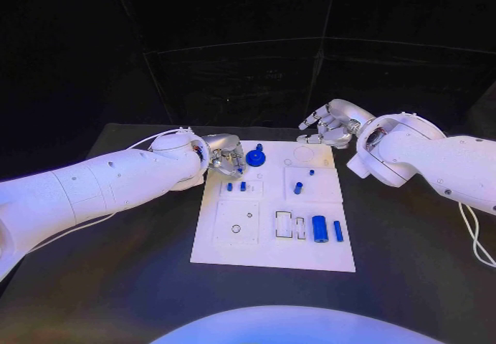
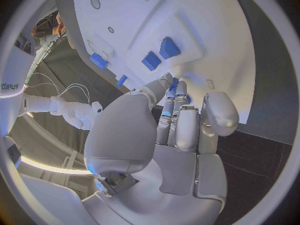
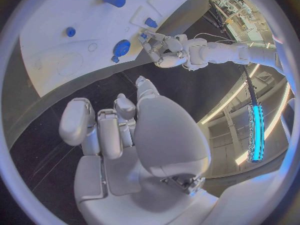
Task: Assemble the parts on the task board
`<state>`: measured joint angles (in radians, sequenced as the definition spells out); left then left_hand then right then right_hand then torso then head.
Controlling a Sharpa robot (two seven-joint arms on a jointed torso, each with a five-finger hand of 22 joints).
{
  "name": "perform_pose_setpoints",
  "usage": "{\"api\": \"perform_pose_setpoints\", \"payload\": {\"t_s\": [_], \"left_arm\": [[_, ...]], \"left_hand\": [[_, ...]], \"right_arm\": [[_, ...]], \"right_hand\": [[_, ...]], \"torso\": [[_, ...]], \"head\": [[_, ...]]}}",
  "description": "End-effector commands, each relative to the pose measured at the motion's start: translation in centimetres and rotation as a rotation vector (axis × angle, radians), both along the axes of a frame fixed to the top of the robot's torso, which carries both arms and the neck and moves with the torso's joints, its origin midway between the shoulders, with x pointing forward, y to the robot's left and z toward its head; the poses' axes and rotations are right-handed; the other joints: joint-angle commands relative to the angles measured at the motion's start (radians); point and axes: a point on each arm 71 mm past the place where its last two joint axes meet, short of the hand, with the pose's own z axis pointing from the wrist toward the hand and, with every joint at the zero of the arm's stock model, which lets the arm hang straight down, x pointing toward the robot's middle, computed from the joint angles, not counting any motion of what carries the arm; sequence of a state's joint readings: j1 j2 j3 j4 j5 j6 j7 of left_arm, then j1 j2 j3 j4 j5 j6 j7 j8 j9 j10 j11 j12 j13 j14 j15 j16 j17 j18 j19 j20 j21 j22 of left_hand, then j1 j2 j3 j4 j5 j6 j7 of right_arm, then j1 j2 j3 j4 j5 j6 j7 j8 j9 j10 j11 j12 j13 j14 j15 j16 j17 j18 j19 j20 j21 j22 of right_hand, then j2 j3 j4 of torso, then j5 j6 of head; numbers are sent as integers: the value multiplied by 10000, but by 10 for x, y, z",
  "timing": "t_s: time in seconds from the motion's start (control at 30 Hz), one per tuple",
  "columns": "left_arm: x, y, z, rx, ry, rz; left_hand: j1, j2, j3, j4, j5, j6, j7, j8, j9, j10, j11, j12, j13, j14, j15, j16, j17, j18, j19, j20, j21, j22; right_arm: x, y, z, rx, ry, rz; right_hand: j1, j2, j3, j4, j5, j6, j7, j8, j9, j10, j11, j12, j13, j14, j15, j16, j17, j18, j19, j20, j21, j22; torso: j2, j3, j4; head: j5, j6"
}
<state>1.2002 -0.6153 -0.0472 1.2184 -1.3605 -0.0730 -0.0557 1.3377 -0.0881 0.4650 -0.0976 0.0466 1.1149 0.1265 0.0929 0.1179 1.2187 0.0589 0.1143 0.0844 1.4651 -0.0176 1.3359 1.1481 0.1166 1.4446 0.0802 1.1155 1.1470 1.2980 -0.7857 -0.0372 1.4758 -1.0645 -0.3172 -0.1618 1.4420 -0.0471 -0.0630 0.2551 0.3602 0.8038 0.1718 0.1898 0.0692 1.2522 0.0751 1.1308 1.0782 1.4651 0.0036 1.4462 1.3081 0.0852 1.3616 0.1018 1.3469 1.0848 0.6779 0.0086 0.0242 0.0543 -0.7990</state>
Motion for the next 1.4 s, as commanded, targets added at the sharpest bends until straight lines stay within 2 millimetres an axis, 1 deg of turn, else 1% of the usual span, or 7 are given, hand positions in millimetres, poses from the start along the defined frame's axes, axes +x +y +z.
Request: {"api": "perform_pose_setpoints", "payload": {"t_s": [0.03,0.23,0.47,0.77,1.13,1.3,1.4], "left_arm": [[-1,-3,1,-65,-47,-143],[-1,-2,-1,80,124,-74],[-1,-1,-5,459,531,112],[-1,-1,-6,509,568,155],[-1,0,-6,509,566,154],[0,2,-6,571,588,274],[1,5,-5,490,423,398]], "left_hand": [[-56,4,-73,-5,15,44,7,-20,-3,66,32,-24,13,244,-38,17,-9,-150,-23,-23,53,14],[-75,-23,-96,-6,14,34,7,-31,-10,58,35,-34,15,243,-42,21,-8,-150,-24,-26,53,17],[-316,-249,-334,73,14,-413,140,-286,-156,-289,170,-216,-28,217,46,3,-75,-154,-53,16,-12,-23],[-302,-248,-394,79,14,-549,208,-292,-227,-515,251,-311,-47,187,117,-15,-135,-150,-85,70,-68,-55],[-291,-295,-516,86,13,-1193,278,-329,-450,-810,316,-395,-58,177,173,16,-150,-136,-97,140,-100,-61],[-275,-315,-632,92,12,-1661,326,-326,-542,-1253,380,-506,-127,171,214,-9,-243,-79,-147,181,-362,-290],[-246,-270,-696,101,12,-1809,348,-309,-539,-1499,418,-516,-162,162,242,-35,-309,-77,-138,206,-391,-309]], "right_arm": [[0,2,1,6,-59,108],[0,2,1,5,-58,108],[0,2,1,5,-58,109],[0,2,1,4,-57,107],[1,1,1,2,-67,78],[1,0,1,-5,-65,49],[2,-1,1,-15,-63,14]], "right_hand": [[7,56,-63,-11,57,-43,-43,36,-7,2,9,35,14,563,-75,-68,397,69,-24,-13,-40,-1],[7,56,-63,-11,57,-43,-43,36,-7,2,9,35,14,563,-75,-68,397,69,-24,-13,-40,-1],[7,56,-63,-11,57,-43,-43,36,-7,2,9,35,14,563,-75,-68,397,69,-24,-13,-40,-1],[7,56,-63,-11,57,-43,-43,36,-7,2,9,35,14,563,-75,-68,397,69,-24,-13,-40,-1],[17,61,-76,-11,56,-45,-43,41,-8,-15,9,17,-11,558,-75,-83,375,72,-31,-14,-49,-19],[24,64,-77,-12,63,-46,-43,42,-8,-31,9,-4,-35,556,-76,-87,369,74,-37,-14,-56,-33],[42,74,-79,-16,94,-50,-43,44,-9,-55,8,-30,-64,554,-77,-93,362,77,-46,-14,-65,-51]], "torso": [[-1,2,0],[0,0,-2],[3,0,2],[-3,0,0],[-5,-1,7],[-5,4,1],[-8,-3,5]], "head": [[-10,1],[-10,0],[-23,-11],[-21,-24],[-63,-20],[-60,6],[-60,20]]}}
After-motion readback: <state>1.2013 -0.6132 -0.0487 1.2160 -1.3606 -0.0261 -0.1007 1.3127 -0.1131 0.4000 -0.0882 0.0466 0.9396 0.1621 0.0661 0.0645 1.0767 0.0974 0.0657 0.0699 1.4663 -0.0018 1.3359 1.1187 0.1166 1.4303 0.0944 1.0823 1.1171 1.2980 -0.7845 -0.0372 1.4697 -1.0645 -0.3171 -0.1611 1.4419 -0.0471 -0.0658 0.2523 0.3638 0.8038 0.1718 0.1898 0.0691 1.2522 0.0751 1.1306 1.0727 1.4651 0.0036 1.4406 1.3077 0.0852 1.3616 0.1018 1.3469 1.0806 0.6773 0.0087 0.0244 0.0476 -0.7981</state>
